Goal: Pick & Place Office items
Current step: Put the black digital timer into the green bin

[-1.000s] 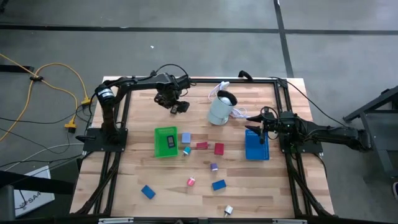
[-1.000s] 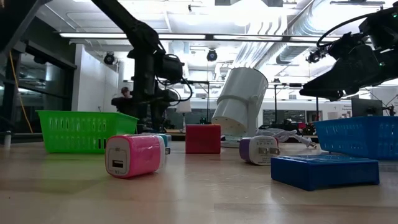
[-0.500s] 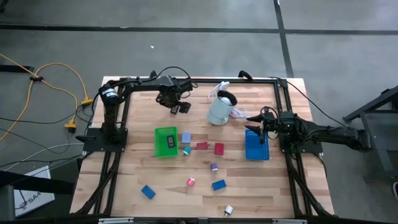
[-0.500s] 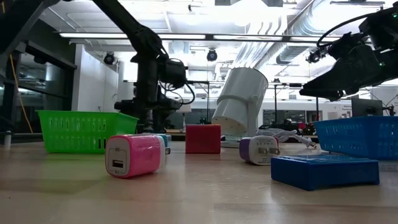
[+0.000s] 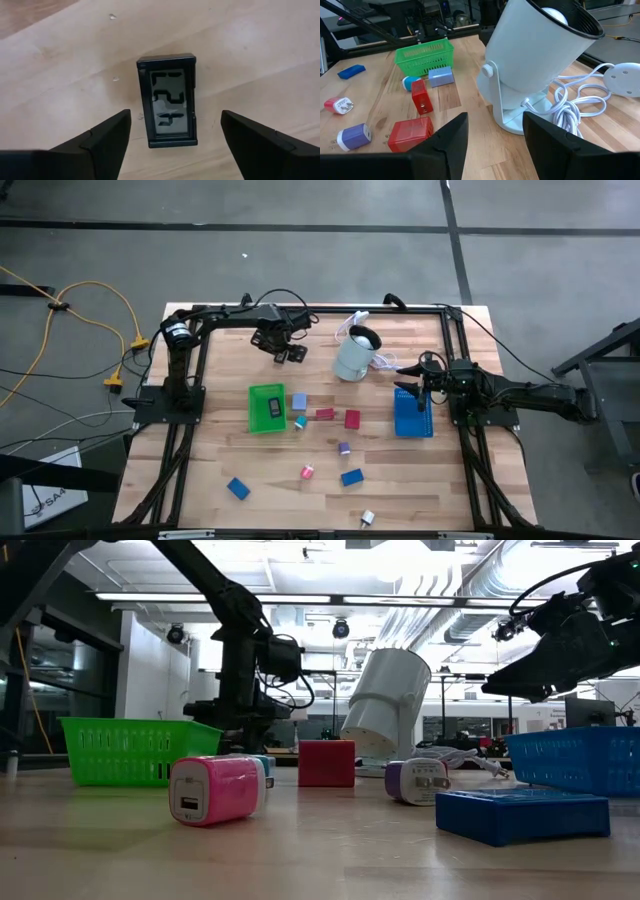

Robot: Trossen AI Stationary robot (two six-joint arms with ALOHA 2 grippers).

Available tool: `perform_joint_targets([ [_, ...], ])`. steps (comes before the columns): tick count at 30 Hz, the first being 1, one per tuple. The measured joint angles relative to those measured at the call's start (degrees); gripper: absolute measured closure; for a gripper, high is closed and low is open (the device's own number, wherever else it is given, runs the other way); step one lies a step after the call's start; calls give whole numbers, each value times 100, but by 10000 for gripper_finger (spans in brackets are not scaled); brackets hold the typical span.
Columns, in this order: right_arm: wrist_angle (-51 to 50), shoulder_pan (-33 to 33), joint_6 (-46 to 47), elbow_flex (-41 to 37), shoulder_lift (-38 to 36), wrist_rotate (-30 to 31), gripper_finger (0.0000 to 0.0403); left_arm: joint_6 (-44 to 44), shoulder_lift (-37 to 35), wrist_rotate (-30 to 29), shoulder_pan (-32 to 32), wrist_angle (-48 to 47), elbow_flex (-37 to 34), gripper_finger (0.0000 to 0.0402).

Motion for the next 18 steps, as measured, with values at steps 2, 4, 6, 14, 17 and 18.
perform_joint_targets([
  [2,2,2,0,2,0,-1,227,-71,0,-18,-8,-5,0,122],
  [4,2,0,0,0,-1,-1,227,-83,0,-28,-30,-9,0,131],
  [6,2,1,0,1,0,0,227,-103,0,-30,-45,-36,-2,137],
  [14,2,1,0,-1,0,0,227,-288,0,-82,-130,-62,-55,140],
  [17,2,0,0,1,-1,0,227,-386,0,-85,-134,-80,-74,140],
  [18,1,0,0,1,0,0,227,-394,0,-85,-134,-76,-74,140],
])
